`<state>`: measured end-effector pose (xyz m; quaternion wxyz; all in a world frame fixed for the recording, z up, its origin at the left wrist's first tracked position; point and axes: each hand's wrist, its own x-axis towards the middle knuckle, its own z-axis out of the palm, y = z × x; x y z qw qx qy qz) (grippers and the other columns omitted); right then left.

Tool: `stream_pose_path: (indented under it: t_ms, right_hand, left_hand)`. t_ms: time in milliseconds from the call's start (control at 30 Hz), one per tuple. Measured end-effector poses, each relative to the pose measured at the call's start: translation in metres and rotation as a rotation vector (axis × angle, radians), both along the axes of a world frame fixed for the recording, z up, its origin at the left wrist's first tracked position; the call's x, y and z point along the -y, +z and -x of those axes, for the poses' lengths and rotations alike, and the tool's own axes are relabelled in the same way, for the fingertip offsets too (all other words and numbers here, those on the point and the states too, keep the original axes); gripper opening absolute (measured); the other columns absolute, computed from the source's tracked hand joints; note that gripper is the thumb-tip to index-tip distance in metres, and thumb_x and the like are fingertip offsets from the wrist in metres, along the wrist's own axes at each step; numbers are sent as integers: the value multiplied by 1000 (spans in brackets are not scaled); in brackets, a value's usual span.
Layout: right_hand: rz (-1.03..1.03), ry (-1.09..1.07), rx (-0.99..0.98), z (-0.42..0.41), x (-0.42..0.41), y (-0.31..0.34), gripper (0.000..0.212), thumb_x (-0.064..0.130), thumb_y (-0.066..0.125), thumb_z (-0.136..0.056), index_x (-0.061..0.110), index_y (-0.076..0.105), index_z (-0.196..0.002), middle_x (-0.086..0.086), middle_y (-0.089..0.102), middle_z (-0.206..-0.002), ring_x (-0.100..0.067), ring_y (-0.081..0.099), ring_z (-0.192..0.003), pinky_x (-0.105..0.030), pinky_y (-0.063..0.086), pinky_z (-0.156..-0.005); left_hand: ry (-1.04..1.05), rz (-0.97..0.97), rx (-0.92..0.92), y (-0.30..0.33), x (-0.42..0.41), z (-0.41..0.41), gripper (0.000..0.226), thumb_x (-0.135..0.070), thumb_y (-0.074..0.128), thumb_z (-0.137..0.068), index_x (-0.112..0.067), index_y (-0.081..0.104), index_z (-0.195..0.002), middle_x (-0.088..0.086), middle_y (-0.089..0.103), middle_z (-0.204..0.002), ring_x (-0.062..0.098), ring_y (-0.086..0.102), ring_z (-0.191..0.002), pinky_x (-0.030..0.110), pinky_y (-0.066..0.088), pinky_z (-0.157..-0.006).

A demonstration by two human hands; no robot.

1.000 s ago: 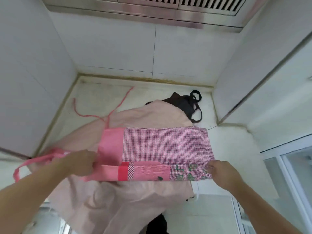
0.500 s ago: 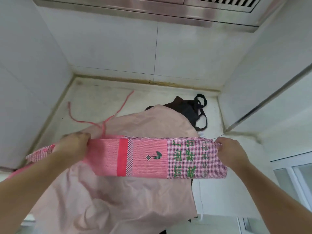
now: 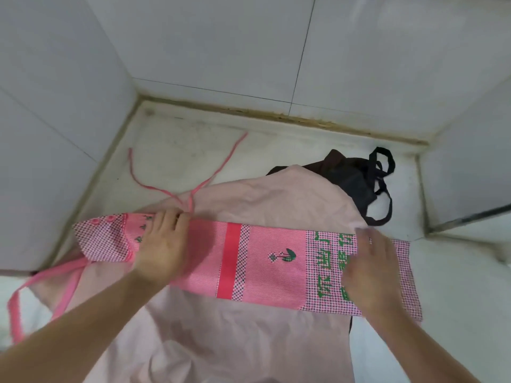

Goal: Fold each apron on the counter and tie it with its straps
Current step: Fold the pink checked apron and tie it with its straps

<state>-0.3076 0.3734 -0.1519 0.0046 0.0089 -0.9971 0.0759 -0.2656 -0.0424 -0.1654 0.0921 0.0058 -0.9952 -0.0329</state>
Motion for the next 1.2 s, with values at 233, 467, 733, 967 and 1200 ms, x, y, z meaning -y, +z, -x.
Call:
stream_pose_path:
  t_ms: [233,467,733,967,1200]
  right_hand:
    - [83,403,226,-88,100,-55,67,46,37,-102,40,15,-165,10,10,-174,-17,11,-161,-56,21,-125]
    - [53,395,268,-85,96,-63,63,49,25,-104,43,9,-165,12,7,-174,-15,8,-161,-52,12,-127]
    - [1,362,308,-86,103,-60,64,48,21,-104,47,-1,-164,17,1,-173,-10,-2,-160,-52,11,-129]
    - [-20,384,338,-83,99,-54,64,48,13,-102,51,-9,-161,21,-12,-171,-5,-14,-158,-44,0,-130]
    - [56,296,232,-85,151,-26,73,28,42,-93,36,24,-163,8,12,-173,-18,1,-161,-47,6,-131]
  left_hand:
    - [-86,-367,162,-35,-7,-31,30,-23,56,-97,-15,69,-122,3,65,-124,25,61,-111,43,49,-99]
    - [731,-675,35,4,52,-66,21,-31,57,-104,-14,64,-94,4,65,-92,32,60,-93,43,46,-81]
    - [1329,-1585,90,12,98,-56,30,-32,66,-102,-3,66,-106,16,75,-89,27,71,-70,33,60,-48]
    - [1142,-695,137,40,107,-62,22,-12,57,-95,3,70,-105,26,72,-101,46,67,-104,36,42,-81]
    - [517,-617,22,34,32,-53,27,8,60,-81,-6,55,-104,11,53,-108,31,53,-95,40,42,-81]
